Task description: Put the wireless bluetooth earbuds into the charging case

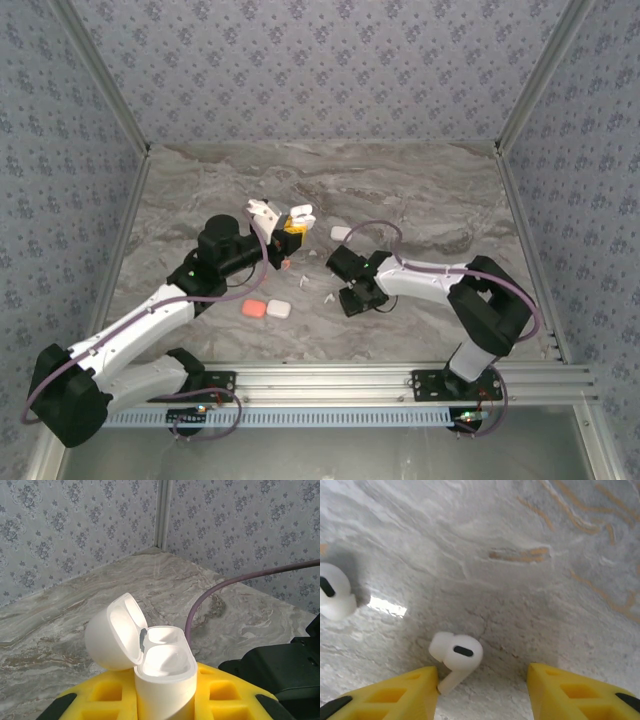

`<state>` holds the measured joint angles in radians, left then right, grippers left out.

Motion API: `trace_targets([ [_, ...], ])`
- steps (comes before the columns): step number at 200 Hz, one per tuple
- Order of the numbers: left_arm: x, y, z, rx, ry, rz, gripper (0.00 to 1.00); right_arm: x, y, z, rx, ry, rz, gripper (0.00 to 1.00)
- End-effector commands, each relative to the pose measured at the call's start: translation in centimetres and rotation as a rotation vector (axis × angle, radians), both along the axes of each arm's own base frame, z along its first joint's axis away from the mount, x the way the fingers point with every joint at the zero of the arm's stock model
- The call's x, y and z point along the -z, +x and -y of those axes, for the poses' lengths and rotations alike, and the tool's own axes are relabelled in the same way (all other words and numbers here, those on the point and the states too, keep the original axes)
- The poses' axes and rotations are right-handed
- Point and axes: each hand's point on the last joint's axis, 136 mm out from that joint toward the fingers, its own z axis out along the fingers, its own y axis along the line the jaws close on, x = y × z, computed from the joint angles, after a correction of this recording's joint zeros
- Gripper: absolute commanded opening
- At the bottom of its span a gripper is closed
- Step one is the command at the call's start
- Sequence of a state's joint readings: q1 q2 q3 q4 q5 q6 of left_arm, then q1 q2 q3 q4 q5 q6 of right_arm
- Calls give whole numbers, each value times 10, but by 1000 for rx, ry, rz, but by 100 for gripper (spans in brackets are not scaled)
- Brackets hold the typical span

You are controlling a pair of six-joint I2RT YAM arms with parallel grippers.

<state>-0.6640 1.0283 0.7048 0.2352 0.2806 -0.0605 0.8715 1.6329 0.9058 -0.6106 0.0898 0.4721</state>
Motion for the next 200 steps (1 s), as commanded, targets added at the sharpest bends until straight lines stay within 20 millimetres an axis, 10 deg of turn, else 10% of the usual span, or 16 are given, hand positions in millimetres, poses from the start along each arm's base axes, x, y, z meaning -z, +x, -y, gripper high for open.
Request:
trace_targets([
  [1,-18,-1,1,1,-21,49,0,-3,-13,10,14,-27,-39,52],
  [72,-19,-4,-2,-2,-23,52,0,-40,9,-25,33,191,0,52],
  [200,-20,-7,-10,-26,-19,66,0,-6,20,-20,79,105,-45,42],
])
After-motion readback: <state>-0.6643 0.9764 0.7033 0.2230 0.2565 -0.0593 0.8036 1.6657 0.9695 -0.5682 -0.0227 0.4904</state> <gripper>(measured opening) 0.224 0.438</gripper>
